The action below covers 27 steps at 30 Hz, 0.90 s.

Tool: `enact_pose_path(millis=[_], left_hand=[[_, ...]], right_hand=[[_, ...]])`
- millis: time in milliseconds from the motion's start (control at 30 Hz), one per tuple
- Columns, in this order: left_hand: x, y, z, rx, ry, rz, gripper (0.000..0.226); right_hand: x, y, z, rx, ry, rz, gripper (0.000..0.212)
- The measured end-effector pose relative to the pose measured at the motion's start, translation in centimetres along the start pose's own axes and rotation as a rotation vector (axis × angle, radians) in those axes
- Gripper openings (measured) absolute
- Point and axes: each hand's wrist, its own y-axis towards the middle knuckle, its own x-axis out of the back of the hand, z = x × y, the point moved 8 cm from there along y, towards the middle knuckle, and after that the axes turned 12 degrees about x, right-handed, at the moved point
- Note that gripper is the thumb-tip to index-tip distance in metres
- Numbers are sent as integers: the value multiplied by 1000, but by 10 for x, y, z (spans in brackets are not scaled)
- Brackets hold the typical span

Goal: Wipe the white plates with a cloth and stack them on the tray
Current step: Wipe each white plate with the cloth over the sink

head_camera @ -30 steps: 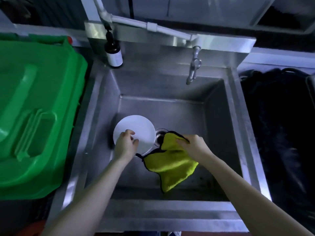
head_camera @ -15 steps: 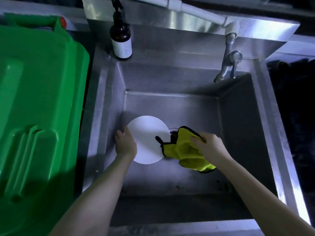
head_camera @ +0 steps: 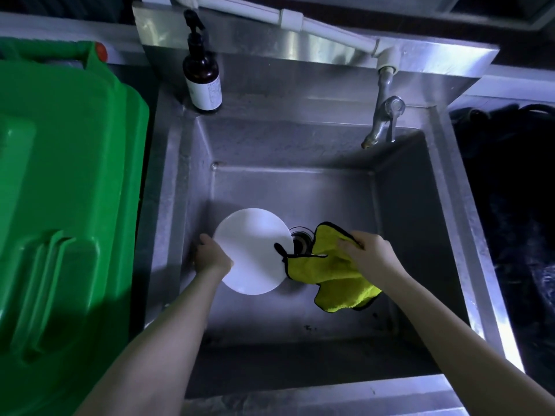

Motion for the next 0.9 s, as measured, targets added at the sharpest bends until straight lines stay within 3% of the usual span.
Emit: enact_pose_path(millis=[267, 467, 767, 900], left_hand=[[-6, -21, 30, 26, -431, 149, 53], [-3, -67, 18, -132, -633, 290, 74], [7, -158, -1, -204, -933, 254, 65], [13, -202, -33, -260, -925, 101, 67]], right_hand=[[13, 2, 5, 68, 6, 3, 38], [26, 4, 12, 135, 13, 52, 36], [92, -6, 15, 282, 117, 27, 39], [129, -10, 11, 345, 157, -11, 38]])
